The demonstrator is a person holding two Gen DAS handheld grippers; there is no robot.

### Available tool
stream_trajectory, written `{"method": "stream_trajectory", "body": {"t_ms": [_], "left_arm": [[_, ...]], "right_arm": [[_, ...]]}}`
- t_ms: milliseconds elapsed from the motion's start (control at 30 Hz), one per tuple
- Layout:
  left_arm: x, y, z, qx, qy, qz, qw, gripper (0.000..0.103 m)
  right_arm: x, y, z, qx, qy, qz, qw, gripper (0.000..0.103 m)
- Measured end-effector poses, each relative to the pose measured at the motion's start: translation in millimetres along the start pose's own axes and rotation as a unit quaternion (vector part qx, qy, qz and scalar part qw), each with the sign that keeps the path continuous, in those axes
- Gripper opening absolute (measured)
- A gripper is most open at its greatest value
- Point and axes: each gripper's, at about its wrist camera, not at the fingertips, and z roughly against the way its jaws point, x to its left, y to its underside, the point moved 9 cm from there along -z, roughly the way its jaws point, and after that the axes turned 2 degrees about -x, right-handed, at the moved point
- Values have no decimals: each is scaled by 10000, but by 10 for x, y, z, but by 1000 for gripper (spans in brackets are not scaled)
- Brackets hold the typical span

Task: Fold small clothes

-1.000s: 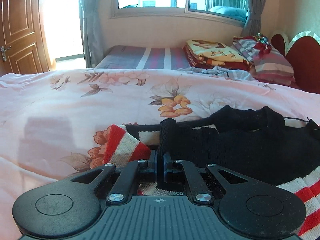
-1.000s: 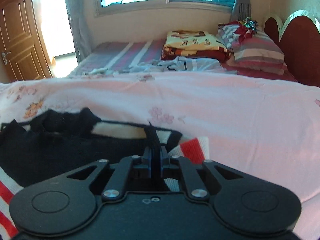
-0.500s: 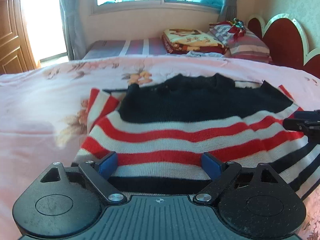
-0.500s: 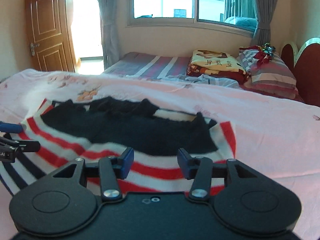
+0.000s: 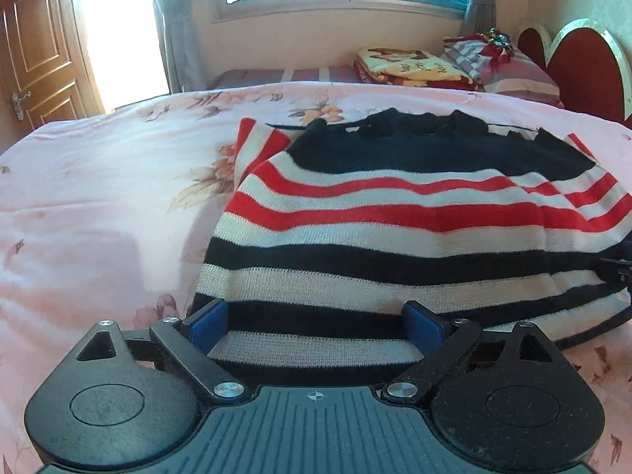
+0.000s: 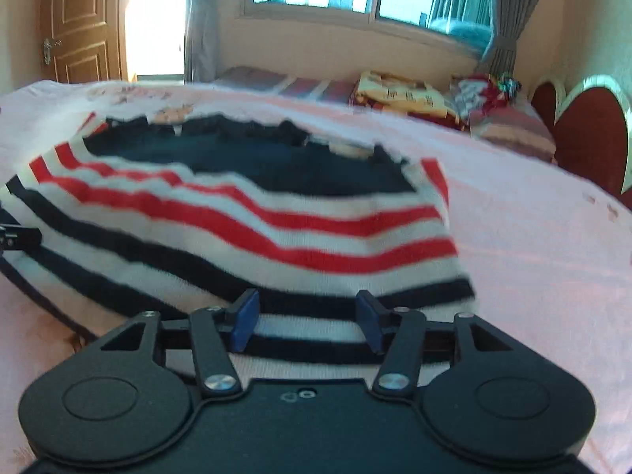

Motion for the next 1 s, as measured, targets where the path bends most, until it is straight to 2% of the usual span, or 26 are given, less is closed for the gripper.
{"method": "stream_trajectory", "body": {"t_ms": [67,167,500,600,700,767,867,1000], "left_arm": [[7,-22,-16,32,-47,67,10000,94],[-18,-35,-38,122,-123,73,9998,94],[-34,-25,44,214,-120,-100,9996,94],[17,-50,162,182,-13,97,9998,94],[83,-61,322,75,223,518,9984,94],[101,-143,385,-76,232,663,9975,94],[31,-394,378,-326,291,531,9976,94],[-43,-634,21,-152,276,451,9985,94]], "right_arm": [[21,15,6,-130,77,50,9999,54],[18,-25,0,97,148,-182,9997,54],[8,61,98,255,120,-212,9994,55],[-2,34,155,347,50,-293,9990,55],[42,-85,324,1,-82,-368,9993,55],[117,-199,358,-145,-176,-288,9993,56],[252,-401,301,-292,-342,-262,9986,56],[378,-656,65,-371,-444,-202,9981,56]]}}
